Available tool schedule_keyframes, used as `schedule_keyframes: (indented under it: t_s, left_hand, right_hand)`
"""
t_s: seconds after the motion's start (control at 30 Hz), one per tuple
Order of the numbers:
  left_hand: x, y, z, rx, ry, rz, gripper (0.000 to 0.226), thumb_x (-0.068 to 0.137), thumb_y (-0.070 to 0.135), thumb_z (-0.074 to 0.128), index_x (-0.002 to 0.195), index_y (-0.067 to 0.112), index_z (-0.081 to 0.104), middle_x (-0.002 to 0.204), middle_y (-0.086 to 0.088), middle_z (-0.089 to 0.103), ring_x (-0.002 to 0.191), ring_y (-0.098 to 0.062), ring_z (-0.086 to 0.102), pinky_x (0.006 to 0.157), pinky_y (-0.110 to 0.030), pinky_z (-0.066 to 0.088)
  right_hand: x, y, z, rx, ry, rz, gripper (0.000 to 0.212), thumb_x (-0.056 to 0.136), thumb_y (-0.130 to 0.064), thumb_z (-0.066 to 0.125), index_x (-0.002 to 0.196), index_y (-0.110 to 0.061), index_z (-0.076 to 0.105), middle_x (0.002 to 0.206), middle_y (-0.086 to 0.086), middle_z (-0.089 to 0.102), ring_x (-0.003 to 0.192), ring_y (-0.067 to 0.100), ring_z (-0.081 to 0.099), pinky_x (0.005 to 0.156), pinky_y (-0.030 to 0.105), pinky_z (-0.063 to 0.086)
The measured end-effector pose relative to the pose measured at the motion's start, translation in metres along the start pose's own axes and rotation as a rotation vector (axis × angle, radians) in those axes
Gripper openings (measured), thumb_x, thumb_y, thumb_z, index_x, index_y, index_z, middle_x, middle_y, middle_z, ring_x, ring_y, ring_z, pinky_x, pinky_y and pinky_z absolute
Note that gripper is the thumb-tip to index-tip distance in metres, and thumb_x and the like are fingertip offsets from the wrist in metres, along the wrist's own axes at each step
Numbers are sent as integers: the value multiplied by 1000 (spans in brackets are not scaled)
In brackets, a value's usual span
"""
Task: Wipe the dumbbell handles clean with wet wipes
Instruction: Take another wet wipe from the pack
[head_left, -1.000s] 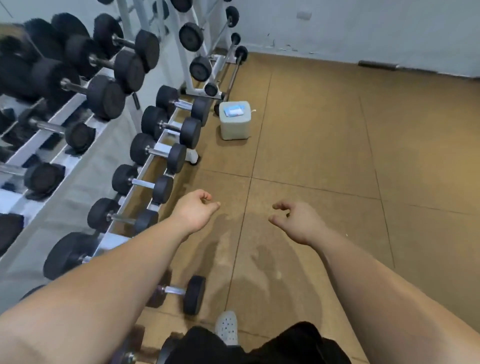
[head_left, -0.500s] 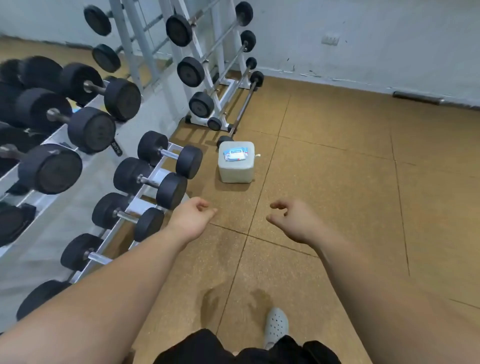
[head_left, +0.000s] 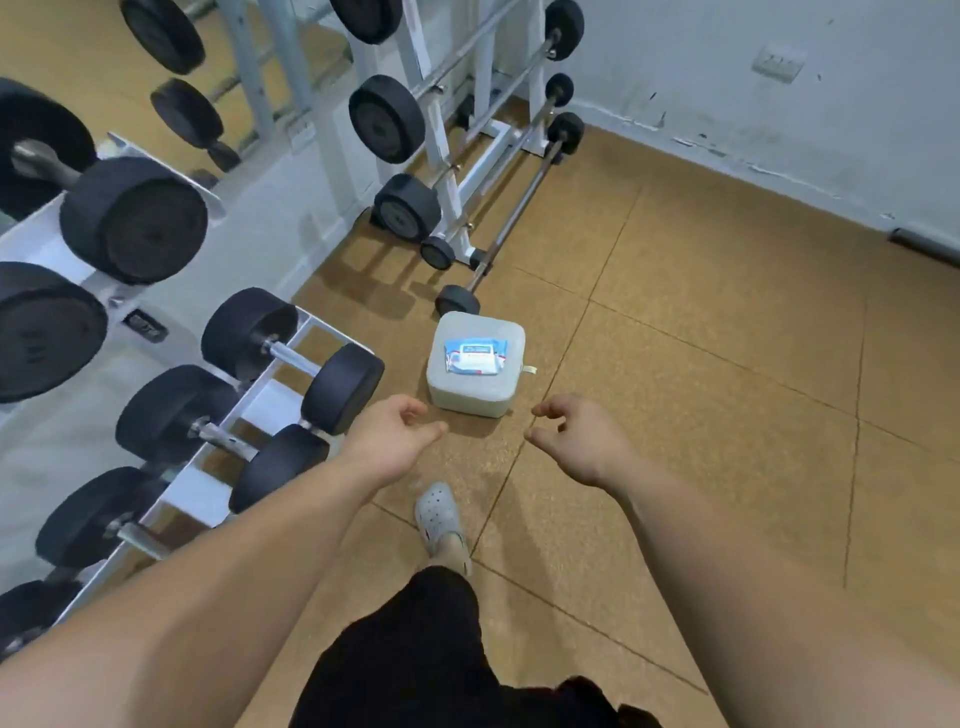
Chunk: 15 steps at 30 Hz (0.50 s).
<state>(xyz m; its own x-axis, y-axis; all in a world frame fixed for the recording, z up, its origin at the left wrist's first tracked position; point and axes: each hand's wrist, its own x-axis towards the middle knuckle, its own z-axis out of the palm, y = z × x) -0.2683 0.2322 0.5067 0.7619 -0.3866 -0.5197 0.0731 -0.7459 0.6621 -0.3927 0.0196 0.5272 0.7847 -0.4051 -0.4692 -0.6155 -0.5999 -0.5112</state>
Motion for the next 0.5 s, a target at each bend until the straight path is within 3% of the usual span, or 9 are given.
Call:
schedule_keyframes:
  t_s: [0.1,0.3,0.5]
  left_hand:
    - [88,18,-4,38,-45,-45,36,89,40,71,120,26,62,115,4,62,100,-13,58,71,-25,44]
    - [236,27,21,39,-66,-149,35,88,45,71,117,28,60,110,6,60,96,-13,58,75,-28,46]
    - [360,-11,97,-17,20,-253,42,85,42,76,122,28,61,116,4,59,87,-17,64,76,-32,56]
  right_hand:
    - [90,2,-12,-15,-51,19,42,91,-38,66,129,-20,64,131,-1,63,111,19,62,89,31,50]
    - [253,32,-9,-80,-155,30,47,90,-46,64,132,-24,62,132,0,60,108,19,63,91,35,52]
    - [396,97,39,-213,-298,-120,46,89,-45,65,131,-26,63,128,4,58,107,21,61,87,29,45]
